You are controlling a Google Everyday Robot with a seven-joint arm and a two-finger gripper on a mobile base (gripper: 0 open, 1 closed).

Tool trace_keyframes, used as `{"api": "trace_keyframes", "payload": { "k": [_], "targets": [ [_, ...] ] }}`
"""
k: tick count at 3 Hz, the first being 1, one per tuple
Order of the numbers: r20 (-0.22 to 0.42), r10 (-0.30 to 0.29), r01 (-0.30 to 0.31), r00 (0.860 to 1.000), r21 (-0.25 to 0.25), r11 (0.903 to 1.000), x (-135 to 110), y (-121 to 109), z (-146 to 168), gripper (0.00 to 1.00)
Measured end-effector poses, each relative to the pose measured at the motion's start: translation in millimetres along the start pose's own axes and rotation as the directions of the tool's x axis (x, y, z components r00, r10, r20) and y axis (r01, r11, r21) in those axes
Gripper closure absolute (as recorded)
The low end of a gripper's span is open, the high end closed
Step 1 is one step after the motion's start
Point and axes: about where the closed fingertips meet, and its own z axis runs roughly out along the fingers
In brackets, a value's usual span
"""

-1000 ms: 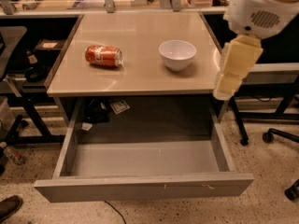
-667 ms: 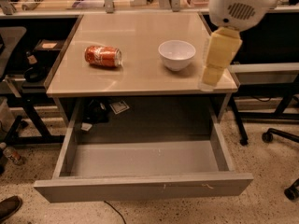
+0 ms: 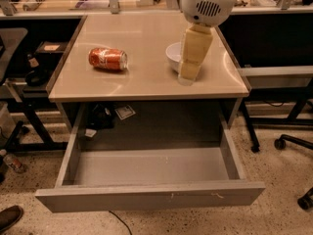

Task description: Place coke can into top drawer

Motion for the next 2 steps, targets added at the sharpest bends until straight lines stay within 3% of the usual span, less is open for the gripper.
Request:
{"api": "trace_keyframes", "payload": {
  "k": [1, 2],
  "targets": [
    [0.037, -0.001, 0.001, 0.999, -0.012, 0.9999, -16.2, 1.3, 8.8, 0.00],
    [0.066, 0.007, -0.004, 0.998, -0.048, 0.9988, -50.7, -3.5, 30.9, 0.00]
  ]
}}
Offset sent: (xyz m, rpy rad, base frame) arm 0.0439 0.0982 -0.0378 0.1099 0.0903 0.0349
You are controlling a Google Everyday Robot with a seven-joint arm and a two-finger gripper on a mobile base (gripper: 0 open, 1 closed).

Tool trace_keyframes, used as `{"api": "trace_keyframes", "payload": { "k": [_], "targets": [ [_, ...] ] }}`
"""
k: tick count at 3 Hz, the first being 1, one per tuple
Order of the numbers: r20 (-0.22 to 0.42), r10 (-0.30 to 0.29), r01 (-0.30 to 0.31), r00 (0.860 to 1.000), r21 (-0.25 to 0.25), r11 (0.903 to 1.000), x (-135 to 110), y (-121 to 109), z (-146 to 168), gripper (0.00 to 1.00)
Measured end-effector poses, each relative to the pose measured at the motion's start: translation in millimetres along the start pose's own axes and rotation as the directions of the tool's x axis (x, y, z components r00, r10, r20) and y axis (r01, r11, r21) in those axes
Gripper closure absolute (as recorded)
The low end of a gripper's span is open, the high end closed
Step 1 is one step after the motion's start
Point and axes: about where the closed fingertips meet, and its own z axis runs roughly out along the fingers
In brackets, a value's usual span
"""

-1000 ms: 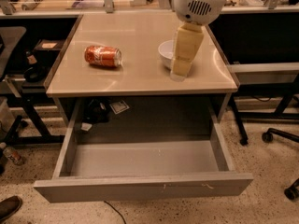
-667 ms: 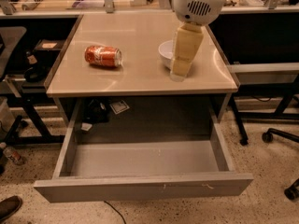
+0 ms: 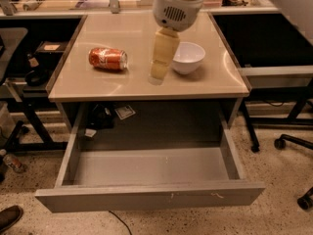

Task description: Place coke can into top drawer

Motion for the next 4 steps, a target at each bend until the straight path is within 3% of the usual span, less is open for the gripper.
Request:
{"api": "trace_keyframes", "payload": {
  "k": [2, 3, 4],
  "targets": [
    [0.038, -0.001, 0.004, 0.999, -0.083, 0.9965, -56.2, -19.7, 43.4, 0.00],
    [0.047, -0.001, 0.004, 0.999, -0.075, 0.9971, -58.8, -21.6, 43.7, 0.00],
    [0.076, 0.000, 0.005, 0.997, -0.069, 0.9976, -76.5, -22.5, 49.5, 0.00]
  ]
}}
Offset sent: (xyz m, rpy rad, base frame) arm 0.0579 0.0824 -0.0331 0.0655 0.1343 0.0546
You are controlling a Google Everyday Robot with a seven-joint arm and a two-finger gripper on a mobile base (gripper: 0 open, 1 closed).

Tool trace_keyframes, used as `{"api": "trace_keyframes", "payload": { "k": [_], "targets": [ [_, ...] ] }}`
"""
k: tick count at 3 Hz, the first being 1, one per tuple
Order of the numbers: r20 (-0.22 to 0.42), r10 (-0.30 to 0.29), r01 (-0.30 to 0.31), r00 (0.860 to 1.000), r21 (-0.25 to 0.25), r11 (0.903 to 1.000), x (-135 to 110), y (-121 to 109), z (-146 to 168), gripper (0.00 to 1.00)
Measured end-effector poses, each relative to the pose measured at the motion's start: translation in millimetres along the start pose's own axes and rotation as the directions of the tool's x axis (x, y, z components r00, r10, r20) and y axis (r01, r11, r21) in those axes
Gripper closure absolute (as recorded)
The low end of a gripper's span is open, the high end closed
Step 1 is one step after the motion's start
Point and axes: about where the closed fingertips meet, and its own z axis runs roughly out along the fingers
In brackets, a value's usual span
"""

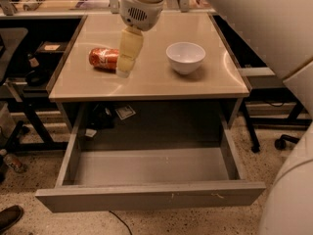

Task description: Place coke can into top drawer

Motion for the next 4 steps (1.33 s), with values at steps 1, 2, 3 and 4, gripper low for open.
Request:
{"api": "trace_keyframes", "payload": {
  "k": [1, 2, 3, 4],
  "targets": [
    [0.032, 0.004, -0.004, 0.999, -0.008, 1.0000, -31.1, -11.3, 14.6, 0.00],
    [0.079, 0.039, -0.036, 0.996, -0.039, 0.9986, -72.7, -43.5, 44.1, 0.00],
    [0.079, 0.039, -0.036, 0.996, -0.039, 0.9986, -72.8, -43.4, 44.2, 0.00],
    [0.095, 0.057, -0.049, 0.994, -0.078, 0.9957, -77.8, -42.4, 66.5, 0.00]
  ]
}}
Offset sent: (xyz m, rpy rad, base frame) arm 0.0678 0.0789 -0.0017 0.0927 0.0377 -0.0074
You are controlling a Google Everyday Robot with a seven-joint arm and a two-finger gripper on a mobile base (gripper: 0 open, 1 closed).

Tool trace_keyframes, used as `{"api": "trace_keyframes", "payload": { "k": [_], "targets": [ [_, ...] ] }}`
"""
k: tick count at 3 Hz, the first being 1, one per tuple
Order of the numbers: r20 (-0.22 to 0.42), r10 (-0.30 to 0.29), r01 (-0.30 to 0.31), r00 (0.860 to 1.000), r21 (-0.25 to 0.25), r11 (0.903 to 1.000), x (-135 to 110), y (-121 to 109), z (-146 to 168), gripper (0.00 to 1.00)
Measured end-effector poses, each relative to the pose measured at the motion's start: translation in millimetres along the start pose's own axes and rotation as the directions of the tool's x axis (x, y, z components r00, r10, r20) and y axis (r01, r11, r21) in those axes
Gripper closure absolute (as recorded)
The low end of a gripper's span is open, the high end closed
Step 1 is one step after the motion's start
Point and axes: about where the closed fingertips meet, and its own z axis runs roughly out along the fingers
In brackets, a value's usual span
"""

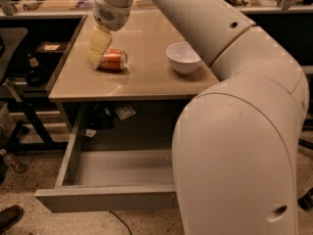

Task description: Place coke can into top drawer

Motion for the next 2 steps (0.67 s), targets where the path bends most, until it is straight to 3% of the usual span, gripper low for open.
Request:
{"api": "trace_keyframes", "payload": {
  "k": [1, 2],
  "targets": [
    [-0.038, 0.065, -0.065, 0.997, -0.009, 0.9979, 0.1, -24.5, 47.4, 0.00],
    [-0.040, 0.069, -0.070, 0.997, -0.008, 0.9975, -0.1, -27.5, 51.8, 0.00]
  ]
}}
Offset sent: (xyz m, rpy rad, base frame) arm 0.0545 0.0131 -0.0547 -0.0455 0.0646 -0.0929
